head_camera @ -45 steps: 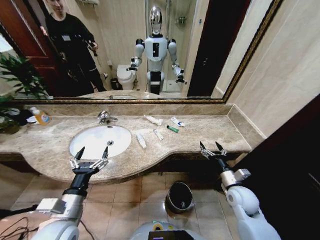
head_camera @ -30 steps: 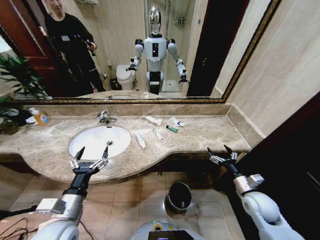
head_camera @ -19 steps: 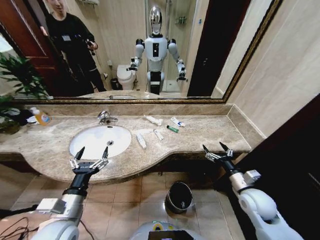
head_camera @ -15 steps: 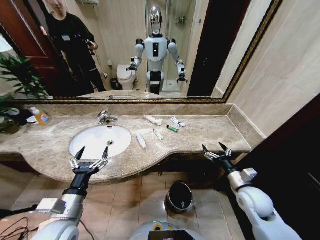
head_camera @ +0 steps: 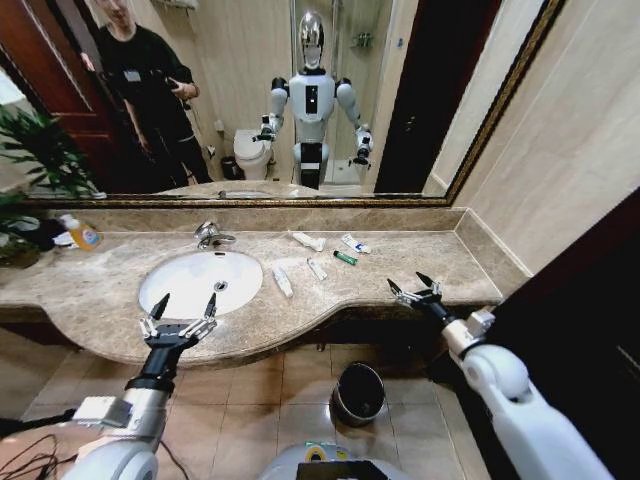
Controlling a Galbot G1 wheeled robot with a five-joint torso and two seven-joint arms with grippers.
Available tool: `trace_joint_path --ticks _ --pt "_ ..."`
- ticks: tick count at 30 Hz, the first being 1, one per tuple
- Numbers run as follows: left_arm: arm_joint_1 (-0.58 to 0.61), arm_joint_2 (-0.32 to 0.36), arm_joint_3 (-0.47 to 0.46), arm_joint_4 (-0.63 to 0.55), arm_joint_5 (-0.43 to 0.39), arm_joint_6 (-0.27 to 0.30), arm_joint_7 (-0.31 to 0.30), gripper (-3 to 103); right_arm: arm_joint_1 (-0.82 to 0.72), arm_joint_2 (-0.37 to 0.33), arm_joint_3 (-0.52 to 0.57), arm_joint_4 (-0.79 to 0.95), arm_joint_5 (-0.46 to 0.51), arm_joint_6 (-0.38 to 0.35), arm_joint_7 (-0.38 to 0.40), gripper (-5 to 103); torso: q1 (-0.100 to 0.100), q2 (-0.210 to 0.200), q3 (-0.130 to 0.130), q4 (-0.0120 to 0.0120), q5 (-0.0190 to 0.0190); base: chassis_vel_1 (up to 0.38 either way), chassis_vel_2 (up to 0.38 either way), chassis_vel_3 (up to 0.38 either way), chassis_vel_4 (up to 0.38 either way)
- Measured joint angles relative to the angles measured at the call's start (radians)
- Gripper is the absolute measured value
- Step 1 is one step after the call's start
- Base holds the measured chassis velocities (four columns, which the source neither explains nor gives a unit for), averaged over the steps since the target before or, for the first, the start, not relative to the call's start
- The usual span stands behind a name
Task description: Pick up the trash from the sink and place it in the trash bin.
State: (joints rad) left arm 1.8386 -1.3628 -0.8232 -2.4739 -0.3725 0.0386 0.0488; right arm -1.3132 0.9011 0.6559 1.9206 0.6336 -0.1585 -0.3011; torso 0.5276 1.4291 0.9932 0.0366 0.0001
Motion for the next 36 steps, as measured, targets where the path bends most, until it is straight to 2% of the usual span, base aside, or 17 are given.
trace_joint_path --ticks 2,5,6,9,10,13,14,17,18,21,25,35,36 --pt "0.0 0.0 0.0 0.0 0.0 0.0 0.0 100 0.074 -0.05 -0.034 -0.055 0.015 -0.016 -0.011 100 0.0 0.0 0.0 -0.0001 0.0 0.0 0.0 0.0 0.0" --pt "0.0 0.0 0.0 0.0 0.0 0.0 0.0 100 0.163 -0.077 -0.081 -0.108 0.022 -0.042 -0.001 100 0.0 0.0 0.0 0.0002 0.0 0.0 0.0 0.0 0.0" --pt "0.0 0.0 0.0 0.0 0.0 0.0 0.0 100 0.163 -0.077 -0.081 -0.108 0.022 -0.042 -0.001 100 0.0 0.0 0.0 0.0002 0.0 0.0 0.0 0.0 0.0" --pt "0.0 0.0 0.0 0.0 0.0 0.0 0.0 100 0.299 -0.088 -0.181 -0.191 0.042 -0.088 0.027 100 0.0 0.0 0.0 0.0003 -0.0001 0.0 0.0 0.0 0.0" --pt "0.0 0.0 0.0 0.0 0.0 0.0 0.0 100 0.299 -0.088 -0.181 -0.191 0.042 -0.088 0.027 100 0.0 0.0 0.0 0.0003 -0.0001 0.0 0.0 0.0 0.0" --pt "0.0 0.0 0.0 0.0 0.0 0.0 0.0 100 0.387 -0.086 -0.303 -0.246 0.033 -0.099 0.017 100 0.0 0.0 0.0 0.0002 -0.0003 0.0 0.0 0.0 0.0" --pt "0.0 0.0 0.0 0.0 0.0 0.0 0.0 100 0.387 -0.086 -0.303 -0.246 0.033 -0.099 0.017 100 0.0 0.0 0.0 0.0002 -0.0003 0.0 0.0 0.0 0.0" --pt "0.0 0.0 0.0 0.0 0.0 0.0 0.0 100 0.48 -0.063 -0.419 -0.287 0.013 -0.098 -0.005 100 0.0 0.0 0.0 0.0 -0.0003 0.0 0.0 0.0 0.0" --pt "0.0 0.0 0.0 0.0 0.0 0.0 0.0 100 0.48 -0.063 -0.419 -0.287 0.013 -0.098 -0.005 100 0.0 0.0 0.0 0.0 -0.0003 0.0 0.0 0.0 0.0" --pt "0.0 0.0 0.0 0.0 0.0 0.0 0.0 100 0.603 -0.011 -0.519 -0.367 -0.002 -0.099 -0.015 100 0.0 0.0 0.0 0.0003 -0.0002 0.0 0.0 0.0 0.0" --pt "0.0 0.0 0.0 0.0 0.0 0.0 0.0 100 0.655 0.011 -0.552 -0.409 -0.009 -0.101 -0.027 100 0.0 0.0 0.0 0.0005 -0.0004 0.0 0.0 0.0 0.0" --pt "0.0 0.0 0.0 0.0 0.0 0.0 0.0 100 0.817 0.095 -0.677 -0.496 -0.01 -0.288 -0.069 100 0.0 0.0 0.0 0.0003 -0.0003 0.0 0.0 0.0 0.0" --pt "0.0 0.0 0.0 0.0 0.0 0.0 0.0 100 0.817 0.095 -0.677 -0.496 -0.01 -0.288 -0.069 100 0.0 0.0 0.0 0.0003 -0.0003 0.0 0.0 0.0 0.0"
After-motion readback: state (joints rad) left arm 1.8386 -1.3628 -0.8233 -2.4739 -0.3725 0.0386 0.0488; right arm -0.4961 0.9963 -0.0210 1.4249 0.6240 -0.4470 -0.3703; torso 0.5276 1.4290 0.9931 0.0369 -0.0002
